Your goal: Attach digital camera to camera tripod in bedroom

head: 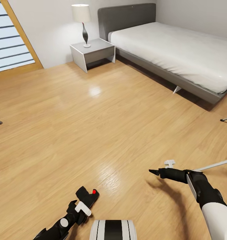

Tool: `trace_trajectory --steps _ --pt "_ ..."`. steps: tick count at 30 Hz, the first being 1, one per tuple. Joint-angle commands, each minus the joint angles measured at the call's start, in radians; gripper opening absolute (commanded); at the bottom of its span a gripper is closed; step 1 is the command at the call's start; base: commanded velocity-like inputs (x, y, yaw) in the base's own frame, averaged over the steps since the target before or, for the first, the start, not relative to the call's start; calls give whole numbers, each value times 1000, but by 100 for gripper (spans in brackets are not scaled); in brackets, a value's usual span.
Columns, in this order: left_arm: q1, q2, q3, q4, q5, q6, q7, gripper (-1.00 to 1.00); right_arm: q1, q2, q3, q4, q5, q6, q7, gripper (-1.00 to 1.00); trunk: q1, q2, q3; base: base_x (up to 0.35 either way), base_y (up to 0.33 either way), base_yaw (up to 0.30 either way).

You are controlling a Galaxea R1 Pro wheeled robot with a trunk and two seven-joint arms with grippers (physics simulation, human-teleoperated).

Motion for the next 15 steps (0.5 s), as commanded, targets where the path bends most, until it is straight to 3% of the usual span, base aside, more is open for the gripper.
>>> trace_trajectory --steps 1,14,15 --pt "-1 1 -7 0 3 0 4 100 -1 1 -4 -1 7 6 7 100 0 0 -1 18 0 0" --pt "-1 -1 -6 3 2 0 3 100 -1 1 -4 -1 7 6 7 100 0 0 -1 3 0 0" --pt "-1 0 -6 4 2 0 2 -100 -1 1 -4 -1 7 6 7 100 0 0 -1 0 0 0"
